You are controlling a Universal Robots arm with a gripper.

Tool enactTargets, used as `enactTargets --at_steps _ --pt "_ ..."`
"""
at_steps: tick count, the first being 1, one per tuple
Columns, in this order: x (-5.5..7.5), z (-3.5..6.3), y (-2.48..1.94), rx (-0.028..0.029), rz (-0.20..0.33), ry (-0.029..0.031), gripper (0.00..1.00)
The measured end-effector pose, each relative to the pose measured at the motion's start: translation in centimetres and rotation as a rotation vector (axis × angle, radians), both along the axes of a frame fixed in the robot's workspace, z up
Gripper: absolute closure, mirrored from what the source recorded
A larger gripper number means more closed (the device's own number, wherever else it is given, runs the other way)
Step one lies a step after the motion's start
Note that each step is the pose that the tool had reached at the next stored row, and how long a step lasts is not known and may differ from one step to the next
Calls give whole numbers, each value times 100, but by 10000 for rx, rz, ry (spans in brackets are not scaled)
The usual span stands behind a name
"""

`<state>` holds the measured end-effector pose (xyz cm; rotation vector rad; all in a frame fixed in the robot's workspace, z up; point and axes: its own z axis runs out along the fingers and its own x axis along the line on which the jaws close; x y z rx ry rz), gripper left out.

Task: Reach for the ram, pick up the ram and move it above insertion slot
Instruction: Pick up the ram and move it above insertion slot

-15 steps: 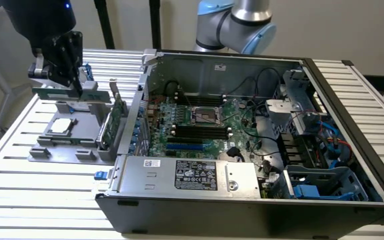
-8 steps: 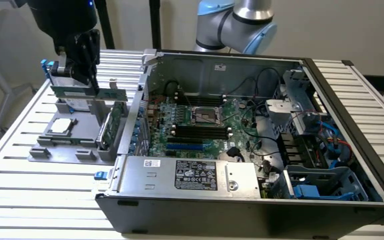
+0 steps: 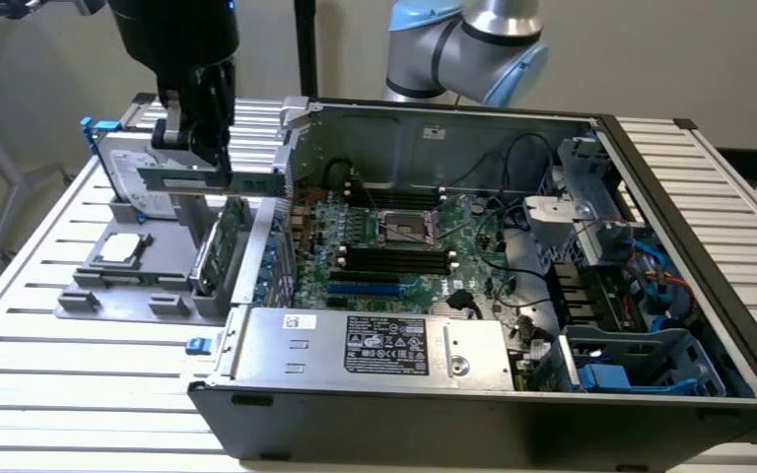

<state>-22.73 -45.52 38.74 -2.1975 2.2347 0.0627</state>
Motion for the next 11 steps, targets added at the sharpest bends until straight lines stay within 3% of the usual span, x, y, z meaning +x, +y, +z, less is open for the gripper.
enactTargets --at_steps 11 --pt "449 4 0 106 67 -1 87"
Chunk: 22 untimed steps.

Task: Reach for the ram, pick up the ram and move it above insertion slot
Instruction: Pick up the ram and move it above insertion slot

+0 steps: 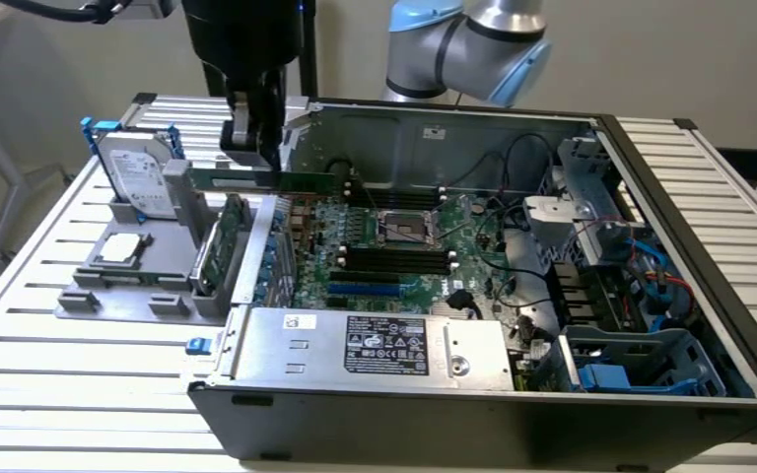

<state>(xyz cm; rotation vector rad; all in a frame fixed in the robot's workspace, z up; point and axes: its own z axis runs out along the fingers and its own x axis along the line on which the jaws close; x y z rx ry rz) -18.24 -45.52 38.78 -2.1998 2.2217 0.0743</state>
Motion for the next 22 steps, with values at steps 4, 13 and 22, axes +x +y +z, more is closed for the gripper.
enactTargets --at_steps 4,13,22 --pt "163 0 0 20 23 0 87" --pt "548 0 1 32 68 1 87" --pt "938 -6 91 31 69 1 87"
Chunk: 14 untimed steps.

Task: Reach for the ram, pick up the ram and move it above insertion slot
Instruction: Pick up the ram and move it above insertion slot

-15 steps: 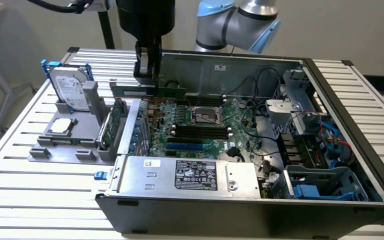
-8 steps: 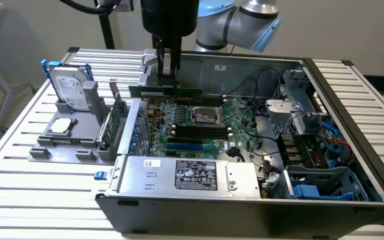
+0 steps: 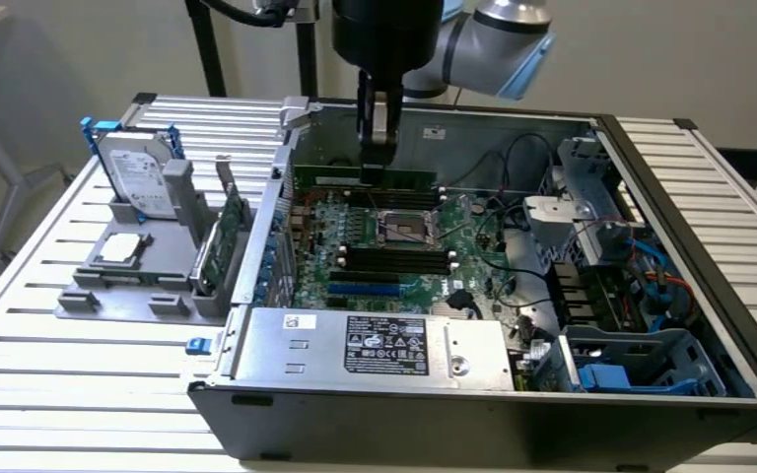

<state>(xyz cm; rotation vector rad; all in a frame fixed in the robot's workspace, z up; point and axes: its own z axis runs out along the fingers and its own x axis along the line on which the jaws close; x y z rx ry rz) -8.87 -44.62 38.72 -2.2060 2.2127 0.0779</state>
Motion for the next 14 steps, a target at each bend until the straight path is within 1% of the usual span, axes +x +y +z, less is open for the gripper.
enactTargets --at_steps 4,7,10,14 --pt "100 -10 125 -6 -1 -1 87" --pt "157 -19 209 -25 -1 -1 87" --pt "194 -26 263 -39 -26 -1 87" --pt "238 -33 302 -53 -124 -5 87"
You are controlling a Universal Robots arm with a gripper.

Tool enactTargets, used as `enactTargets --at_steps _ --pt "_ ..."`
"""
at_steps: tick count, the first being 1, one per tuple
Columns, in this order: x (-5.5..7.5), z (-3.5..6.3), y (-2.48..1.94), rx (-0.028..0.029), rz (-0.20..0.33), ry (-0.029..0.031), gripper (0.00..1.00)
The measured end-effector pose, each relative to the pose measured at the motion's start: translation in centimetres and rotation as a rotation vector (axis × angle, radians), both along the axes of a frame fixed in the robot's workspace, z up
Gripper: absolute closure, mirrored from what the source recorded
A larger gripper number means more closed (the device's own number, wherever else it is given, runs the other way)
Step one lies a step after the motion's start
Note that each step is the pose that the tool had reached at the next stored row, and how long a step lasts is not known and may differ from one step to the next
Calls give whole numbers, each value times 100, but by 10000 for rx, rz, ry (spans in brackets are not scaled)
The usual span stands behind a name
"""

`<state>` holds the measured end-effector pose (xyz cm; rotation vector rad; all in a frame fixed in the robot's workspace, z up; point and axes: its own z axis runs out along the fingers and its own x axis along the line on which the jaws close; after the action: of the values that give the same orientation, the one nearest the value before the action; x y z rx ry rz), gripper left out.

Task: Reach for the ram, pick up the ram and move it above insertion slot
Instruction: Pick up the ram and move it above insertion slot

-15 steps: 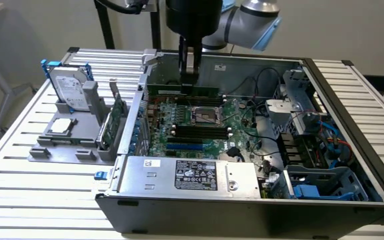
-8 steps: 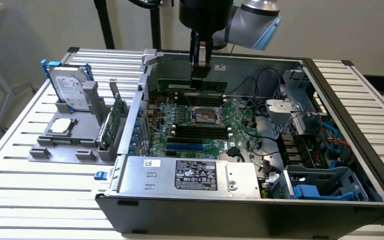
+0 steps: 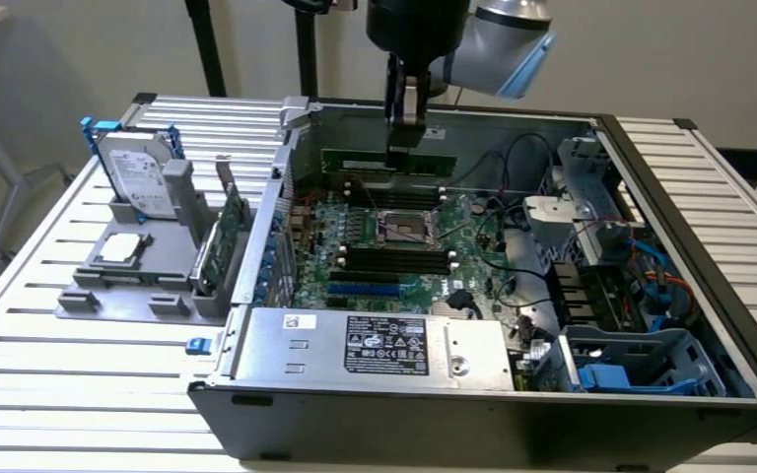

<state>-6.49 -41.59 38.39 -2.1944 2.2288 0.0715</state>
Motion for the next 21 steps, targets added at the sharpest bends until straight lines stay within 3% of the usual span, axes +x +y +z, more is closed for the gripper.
enactTargets --at_steps 4,21 --pt "33 -4 27 -20 -69 -8 87" --pt "94 -5 29 -20 -266 -9 87"
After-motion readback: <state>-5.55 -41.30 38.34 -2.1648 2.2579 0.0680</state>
